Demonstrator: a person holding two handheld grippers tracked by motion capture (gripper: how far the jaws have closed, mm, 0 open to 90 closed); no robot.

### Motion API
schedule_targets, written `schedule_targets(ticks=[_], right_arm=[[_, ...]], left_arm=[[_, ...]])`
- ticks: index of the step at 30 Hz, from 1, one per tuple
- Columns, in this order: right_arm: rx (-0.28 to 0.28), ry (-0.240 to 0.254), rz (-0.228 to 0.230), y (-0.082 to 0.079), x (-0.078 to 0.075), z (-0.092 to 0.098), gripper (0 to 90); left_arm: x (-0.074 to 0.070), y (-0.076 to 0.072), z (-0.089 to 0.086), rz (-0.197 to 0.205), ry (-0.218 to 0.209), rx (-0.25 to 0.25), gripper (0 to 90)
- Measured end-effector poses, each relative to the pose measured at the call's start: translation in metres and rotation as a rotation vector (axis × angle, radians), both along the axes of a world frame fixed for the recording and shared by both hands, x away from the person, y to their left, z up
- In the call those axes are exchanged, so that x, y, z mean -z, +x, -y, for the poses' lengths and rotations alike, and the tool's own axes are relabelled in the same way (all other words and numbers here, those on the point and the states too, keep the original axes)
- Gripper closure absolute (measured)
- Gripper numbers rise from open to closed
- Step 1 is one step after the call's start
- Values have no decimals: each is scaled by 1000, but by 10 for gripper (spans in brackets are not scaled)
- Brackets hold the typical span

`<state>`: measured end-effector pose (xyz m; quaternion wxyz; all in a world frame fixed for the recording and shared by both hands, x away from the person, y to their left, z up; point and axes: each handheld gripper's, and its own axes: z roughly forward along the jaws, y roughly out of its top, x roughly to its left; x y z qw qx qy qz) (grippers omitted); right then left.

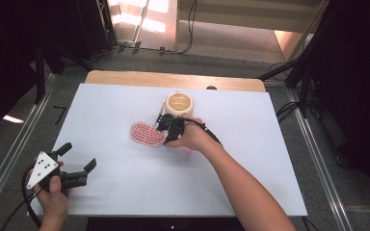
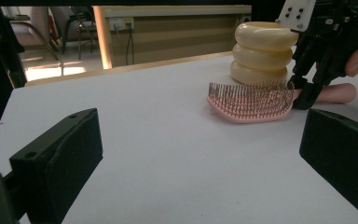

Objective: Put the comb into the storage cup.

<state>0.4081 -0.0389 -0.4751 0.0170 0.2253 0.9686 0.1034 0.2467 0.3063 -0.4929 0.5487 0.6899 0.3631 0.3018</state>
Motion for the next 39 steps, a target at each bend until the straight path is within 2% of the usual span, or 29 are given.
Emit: schedule_targets(ticks=[2,6,11,12,14,16,20,25,27,32,37,39], right_arm=[[5,3,-9,1,0,0,664],[-2,-33,2,0,-1,-5,675],[-12,-27,-5,1,-1,-4,678],[-9,4,-4,1,0,0,679],[-11,12,-4,1,0,1,679],[-3,48,10,-1,1,5,680],[-6,78,23,-2,2,8,681],[-5,78,18,-3,1,9,681],[-15,96,7,-4,1,9,681],[-20,117,28,-10,-5,9,681],[-16,124,28,-14,-9,9,681],[-15,146,35,-16,-13,11,681]], left_arm=[[0,0,0,-1,2,1,0],[0,0,0,-1,2,1,0],[0,0,0,-1,1,0,0],[0,0,0,0,-2,0,0],[0,0,0,0,-2,1,0],[0,0,0,-1,-1,1,0],[0,0,0,-1,0,1,0],[0,0,0,-2,-1,1,0],[0,0,0,-2,0,1,0],[0,0,-1,-1,-12,-3,0],[0,0,-1,-1,-7,-2,0],[0,0,0,-1,-2,-3,0]])
